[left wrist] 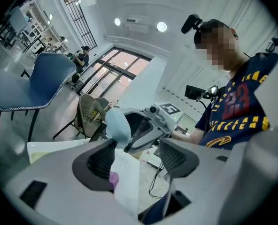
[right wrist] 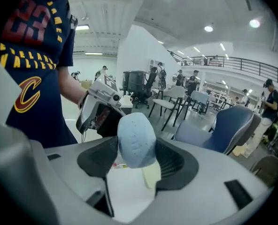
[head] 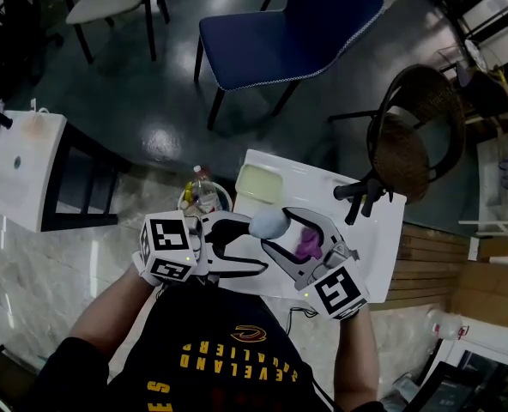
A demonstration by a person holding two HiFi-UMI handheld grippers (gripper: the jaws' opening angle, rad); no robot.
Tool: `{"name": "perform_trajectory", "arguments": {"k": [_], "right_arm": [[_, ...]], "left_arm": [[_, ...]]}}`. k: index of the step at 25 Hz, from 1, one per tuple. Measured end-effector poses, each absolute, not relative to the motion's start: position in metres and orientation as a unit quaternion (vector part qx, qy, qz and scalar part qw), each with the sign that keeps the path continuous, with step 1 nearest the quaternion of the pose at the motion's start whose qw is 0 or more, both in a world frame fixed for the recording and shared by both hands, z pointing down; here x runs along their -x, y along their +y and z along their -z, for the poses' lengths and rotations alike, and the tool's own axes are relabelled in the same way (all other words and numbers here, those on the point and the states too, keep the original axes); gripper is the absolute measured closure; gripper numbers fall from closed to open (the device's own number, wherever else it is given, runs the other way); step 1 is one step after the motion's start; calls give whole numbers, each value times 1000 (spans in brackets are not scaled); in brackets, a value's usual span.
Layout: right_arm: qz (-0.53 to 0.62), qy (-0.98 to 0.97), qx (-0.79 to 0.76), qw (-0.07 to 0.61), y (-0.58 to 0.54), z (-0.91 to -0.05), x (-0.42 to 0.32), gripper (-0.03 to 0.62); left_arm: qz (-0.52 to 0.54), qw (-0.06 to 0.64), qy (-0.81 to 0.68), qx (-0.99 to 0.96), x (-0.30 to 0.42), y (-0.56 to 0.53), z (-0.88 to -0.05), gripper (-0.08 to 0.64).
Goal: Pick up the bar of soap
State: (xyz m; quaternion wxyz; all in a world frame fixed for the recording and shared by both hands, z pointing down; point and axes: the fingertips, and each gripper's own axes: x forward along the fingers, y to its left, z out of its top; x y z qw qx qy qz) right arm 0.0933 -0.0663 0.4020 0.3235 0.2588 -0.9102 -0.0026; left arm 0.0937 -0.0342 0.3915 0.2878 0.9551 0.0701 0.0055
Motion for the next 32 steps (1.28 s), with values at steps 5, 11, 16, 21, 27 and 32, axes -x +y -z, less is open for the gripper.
{"name": "perform_trajectory", "arguments": {"k": [5, 11, 16, 21, 27, 32], "right_arm": [[32, -895, -279, 346, -67, -398, -92, 321], [34, -891, -296, 342, -68, -399, -92, 321], [31, -893, -294, 339, -66, -401, -89, 321], [22, -896, -290, 336, -63, -403, -82, 321], [29, -894, -291, 340, -61, -399, -81, 321], [25, -898, -295, 327, -58, -392, -80, 321]], "left_arm": [[-2, 294, 67, -953, -93, -35, -390, 264], [3, 304, 63, -951, -93, -37, -390, 264], [4, 313, 63, -948, -92, -37, -392, 264], [4, 318, 62, -946, -92, -37, -393, 264], [3, 319, 61, -946, -89, -36, -390, 264], [9, 312, 68, -948, -88, -33, -382, 264]]}}
